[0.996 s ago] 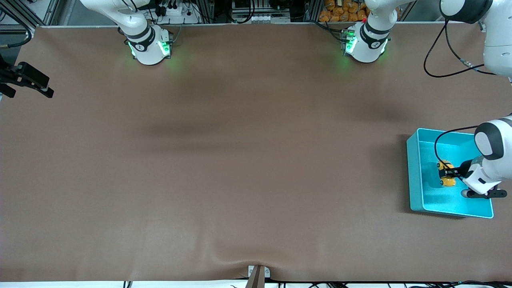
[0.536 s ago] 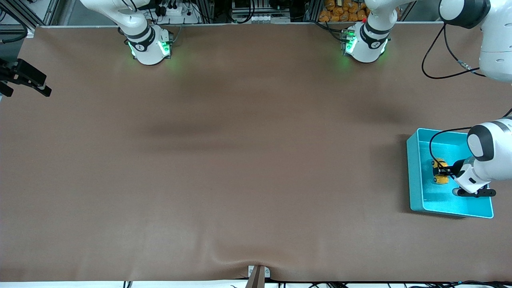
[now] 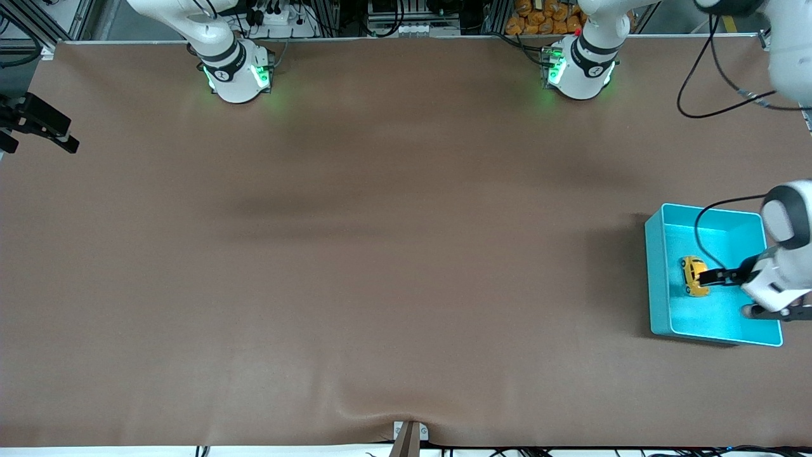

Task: Wind and store yellow beetle car

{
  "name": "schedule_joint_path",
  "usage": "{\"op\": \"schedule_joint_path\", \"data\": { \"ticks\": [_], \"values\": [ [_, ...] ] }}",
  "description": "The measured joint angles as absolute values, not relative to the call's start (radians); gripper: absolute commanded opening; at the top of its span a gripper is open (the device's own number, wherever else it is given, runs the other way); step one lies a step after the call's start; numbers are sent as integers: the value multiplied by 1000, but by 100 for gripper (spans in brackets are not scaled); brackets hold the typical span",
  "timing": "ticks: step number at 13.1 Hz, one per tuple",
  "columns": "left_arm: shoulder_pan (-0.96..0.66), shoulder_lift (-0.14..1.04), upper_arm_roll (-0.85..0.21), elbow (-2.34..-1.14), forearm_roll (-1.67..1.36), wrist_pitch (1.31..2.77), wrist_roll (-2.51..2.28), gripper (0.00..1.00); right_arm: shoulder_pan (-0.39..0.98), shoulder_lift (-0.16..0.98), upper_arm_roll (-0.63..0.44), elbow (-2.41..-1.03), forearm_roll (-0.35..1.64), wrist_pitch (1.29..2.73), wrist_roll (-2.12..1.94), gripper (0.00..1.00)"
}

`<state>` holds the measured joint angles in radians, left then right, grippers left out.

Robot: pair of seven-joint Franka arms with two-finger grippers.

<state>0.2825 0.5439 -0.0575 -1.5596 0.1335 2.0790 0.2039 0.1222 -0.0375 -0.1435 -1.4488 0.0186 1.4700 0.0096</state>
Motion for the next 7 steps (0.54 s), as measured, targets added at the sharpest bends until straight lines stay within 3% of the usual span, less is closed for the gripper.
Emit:
{"op": "schedule_joint_path", "data": {
  "ticks": [7],
  "values": [
    [230, 286, -228, -1561, 129, 1755, -58, 100, 119, -37, -151, -1439, 19, 1470, 12, 100]
  ]
}}
